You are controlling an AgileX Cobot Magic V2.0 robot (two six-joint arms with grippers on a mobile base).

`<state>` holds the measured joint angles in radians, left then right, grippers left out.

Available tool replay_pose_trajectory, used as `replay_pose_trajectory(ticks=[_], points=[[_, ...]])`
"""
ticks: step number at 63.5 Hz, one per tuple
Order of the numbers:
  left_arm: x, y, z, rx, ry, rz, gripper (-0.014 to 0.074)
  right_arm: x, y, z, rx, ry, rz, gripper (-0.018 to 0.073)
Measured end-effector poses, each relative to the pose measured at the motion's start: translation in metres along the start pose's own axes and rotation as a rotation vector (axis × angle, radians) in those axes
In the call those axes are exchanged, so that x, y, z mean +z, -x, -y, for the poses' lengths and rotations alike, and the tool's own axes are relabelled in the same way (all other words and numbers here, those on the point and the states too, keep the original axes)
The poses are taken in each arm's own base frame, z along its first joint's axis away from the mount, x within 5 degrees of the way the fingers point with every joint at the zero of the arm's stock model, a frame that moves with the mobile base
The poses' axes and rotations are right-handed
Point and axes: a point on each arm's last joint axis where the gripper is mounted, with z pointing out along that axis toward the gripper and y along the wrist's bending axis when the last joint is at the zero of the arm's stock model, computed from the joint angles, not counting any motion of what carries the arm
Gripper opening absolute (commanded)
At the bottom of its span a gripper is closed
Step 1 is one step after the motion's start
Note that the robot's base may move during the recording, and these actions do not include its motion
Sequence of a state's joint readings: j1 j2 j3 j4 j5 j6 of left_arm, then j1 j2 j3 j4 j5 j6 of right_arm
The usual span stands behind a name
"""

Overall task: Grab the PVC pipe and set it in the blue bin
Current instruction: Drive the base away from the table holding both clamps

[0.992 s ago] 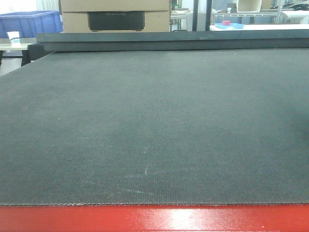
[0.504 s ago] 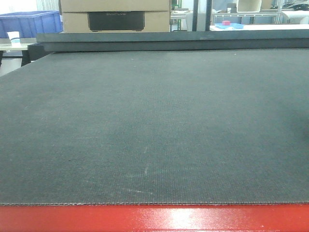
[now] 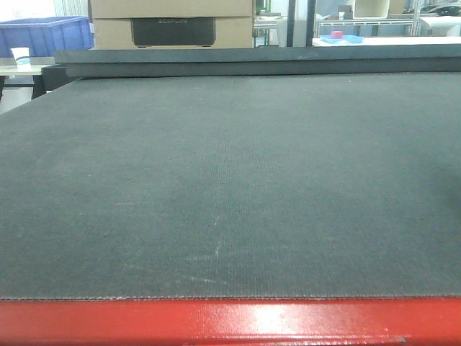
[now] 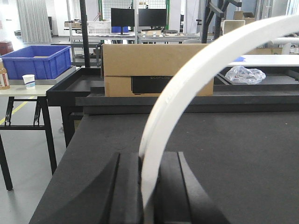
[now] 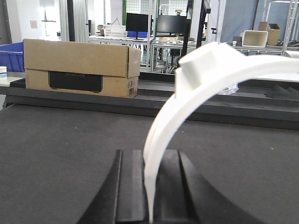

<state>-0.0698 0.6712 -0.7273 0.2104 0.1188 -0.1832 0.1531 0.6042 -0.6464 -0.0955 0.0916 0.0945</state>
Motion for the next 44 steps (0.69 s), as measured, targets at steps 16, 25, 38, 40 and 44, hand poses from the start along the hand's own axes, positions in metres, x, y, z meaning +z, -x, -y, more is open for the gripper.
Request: replay_pose_trajectory(ticks=[16,25,38,40,44], points=[[0.0,0.0,0.0,0.0,0.0,0.0,-0.0111,0.0,0.0,0.0,0.0,0.0,0.0,-0.0155],[0.0,0.0,0.0,0.0,0.0,0.0,-0.0111,0.0,0.0,0.0,0.0,0.0,0.0,-0.0155],[-0.0004,0.0002,0.0,0.0,0.0,0.001,-0.0111,0.0,0.0,0.0,0.0,0.0,0.0,-0.0155],[-0.0004,0.0002,0.0,0.0,0.0,0.001,-0.0111,0.0,0.0,0.0,0.0,0.0,0.0,-0.0155],[-0.0004,0.0002,0.0,0.0,0.0,0.001,-0.0111,0.0,0.0,0.0,0.0,0.0,0.0,-0.0155]])
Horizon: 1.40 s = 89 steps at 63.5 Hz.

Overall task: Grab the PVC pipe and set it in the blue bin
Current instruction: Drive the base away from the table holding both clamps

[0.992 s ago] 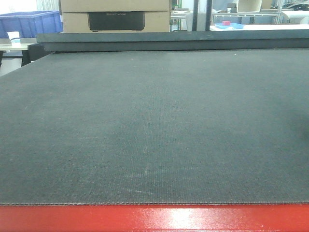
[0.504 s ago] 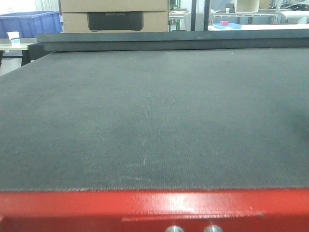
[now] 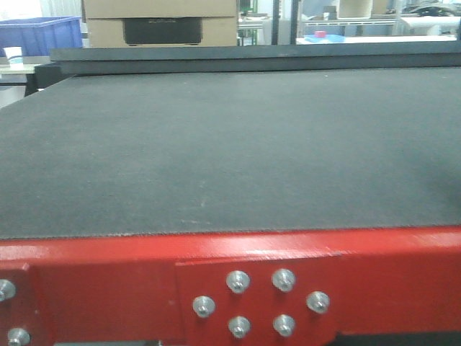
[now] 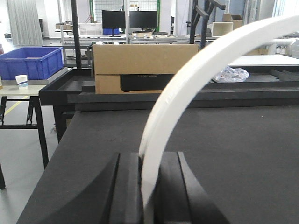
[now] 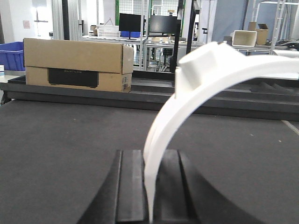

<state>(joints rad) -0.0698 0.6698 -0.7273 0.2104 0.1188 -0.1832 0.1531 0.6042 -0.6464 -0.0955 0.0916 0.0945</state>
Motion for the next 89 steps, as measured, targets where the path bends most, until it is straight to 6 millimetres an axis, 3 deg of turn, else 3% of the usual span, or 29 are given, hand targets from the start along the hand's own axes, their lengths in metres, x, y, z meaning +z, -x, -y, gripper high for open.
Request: replay_pose_trajectory(ticks=[89], points=[[0.0,0.0,0.0,0.0,0.0,0.0,-0.0111,0.0,0.0,0.0,0.0,0.0,0.0,-0.0155]])
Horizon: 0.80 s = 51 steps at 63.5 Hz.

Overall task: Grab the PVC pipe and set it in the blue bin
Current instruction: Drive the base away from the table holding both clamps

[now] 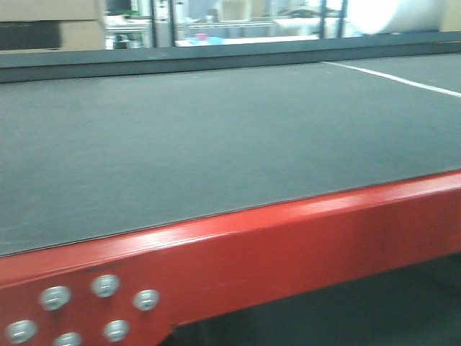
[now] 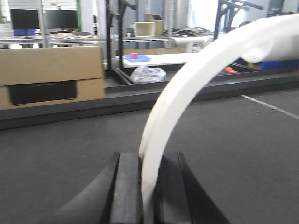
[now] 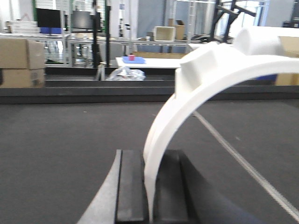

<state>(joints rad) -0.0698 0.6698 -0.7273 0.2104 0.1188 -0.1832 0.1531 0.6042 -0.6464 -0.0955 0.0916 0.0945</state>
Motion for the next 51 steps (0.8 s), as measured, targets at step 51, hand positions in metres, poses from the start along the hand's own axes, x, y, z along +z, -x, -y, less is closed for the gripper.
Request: replay_pose_trajectory(ticks=[51], points=[[0.0,0.0,0.0,0.0,0.0,0.0,-0.0111,0.0,0.0,0.0,-0.002,0.0,0.0,-0.0155]])
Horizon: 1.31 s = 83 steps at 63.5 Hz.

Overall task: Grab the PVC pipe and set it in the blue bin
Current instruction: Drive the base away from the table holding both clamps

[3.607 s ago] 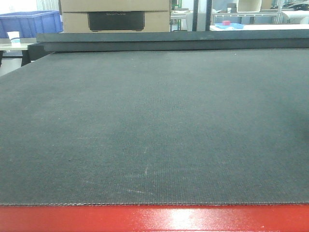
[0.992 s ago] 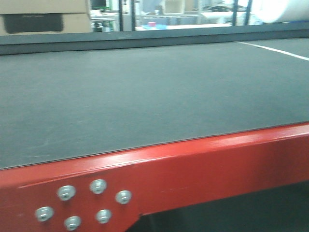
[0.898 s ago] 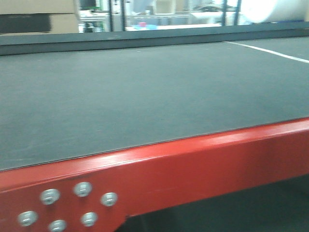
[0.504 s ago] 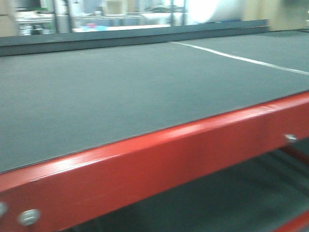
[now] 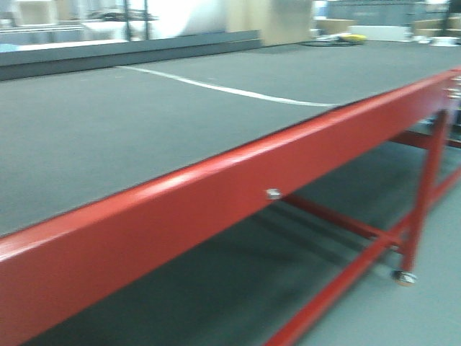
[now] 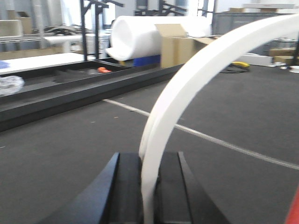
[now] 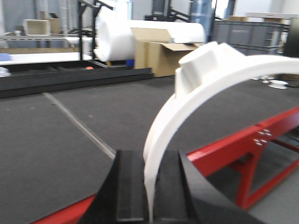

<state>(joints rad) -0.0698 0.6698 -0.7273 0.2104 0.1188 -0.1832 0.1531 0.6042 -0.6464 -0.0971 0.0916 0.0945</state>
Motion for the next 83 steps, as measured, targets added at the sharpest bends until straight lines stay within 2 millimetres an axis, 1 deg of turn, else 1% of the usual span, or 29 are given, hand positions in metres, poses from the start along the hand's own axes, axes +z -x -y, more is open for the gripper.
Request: replay_pose_trajectory(ticks=[83], points=[[-0.0002,0.0001,0.0,0.0,0.0,0.001,-0.0111,0.0,0.0,0.0,0.0,0.0,0.0,-0.0155]])
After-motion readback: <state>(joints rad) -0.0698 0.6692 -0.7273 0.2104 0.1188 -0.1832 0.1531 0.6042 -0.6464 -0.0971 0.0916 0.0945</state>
